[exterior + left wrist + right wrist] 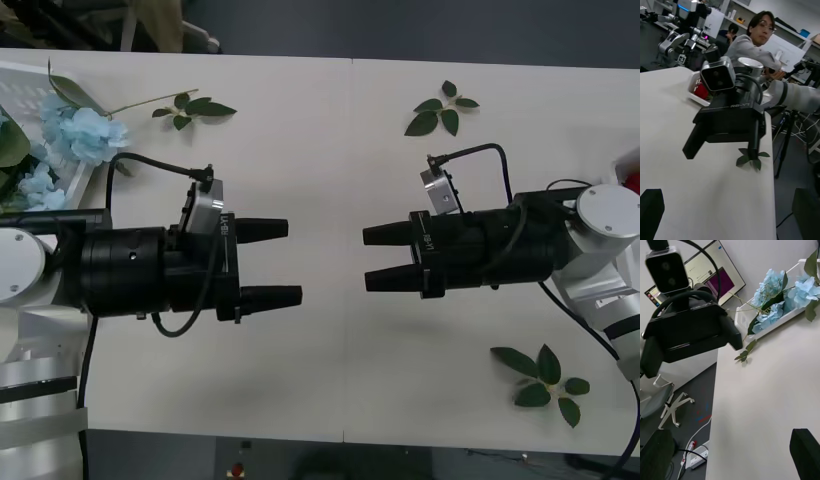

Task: Put the red flowers into the right box and the blue flowers into the left box

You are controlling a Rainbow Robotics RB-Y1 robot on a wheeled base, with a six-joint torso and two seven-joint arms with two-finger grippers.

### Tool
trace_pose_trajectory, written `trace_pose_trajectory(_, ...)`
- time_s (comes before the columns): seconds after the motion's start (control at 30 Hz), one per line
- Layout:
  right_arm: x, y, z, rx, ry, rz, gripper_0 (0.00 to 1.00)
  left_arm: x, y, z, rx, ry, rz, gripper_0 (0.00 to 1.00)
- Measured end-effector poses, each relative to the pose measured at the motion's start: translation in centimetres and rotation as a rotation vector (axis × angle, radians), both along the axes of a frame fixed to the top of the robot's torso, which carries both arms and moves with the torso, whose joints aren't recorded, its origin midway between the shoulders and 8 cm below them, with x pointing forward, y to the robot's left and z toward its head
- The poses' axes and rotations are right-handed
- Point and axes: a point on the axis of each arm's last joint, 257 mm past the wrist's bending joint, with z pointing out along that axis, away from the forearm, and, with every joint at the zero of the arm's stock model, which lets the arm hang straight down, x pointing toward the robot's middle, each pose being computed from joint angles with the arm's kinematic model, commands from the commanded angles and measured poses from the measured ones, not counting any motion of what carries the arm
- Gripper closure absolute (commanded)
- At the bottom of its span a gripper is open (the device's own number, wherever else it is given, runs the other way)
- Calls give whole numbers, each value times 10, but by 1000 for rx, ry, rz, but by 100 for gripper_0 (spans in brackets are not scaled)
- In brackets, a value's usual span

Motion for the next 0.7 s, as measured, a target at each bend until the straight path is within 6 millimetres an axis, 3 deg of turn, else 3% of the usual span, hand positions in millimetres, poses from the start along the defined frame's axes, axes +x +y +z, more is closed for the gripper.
trace_pose_trajectory(0.2, 3, -2, 2, 4, -5, -10, 9, -25, 23, 18, -37, -25, -91, 0)
trace_pose_trajectory(0.37, 3, -2, 2, 4, -5, -10, 9, -34, 28, 14, 4, -24, -137, 0)
trace_pose_trajectory(0.7, 3, -2, 2, 4, -5, -10, 9, -31, 31, 17, -1, -29, -127, 0)
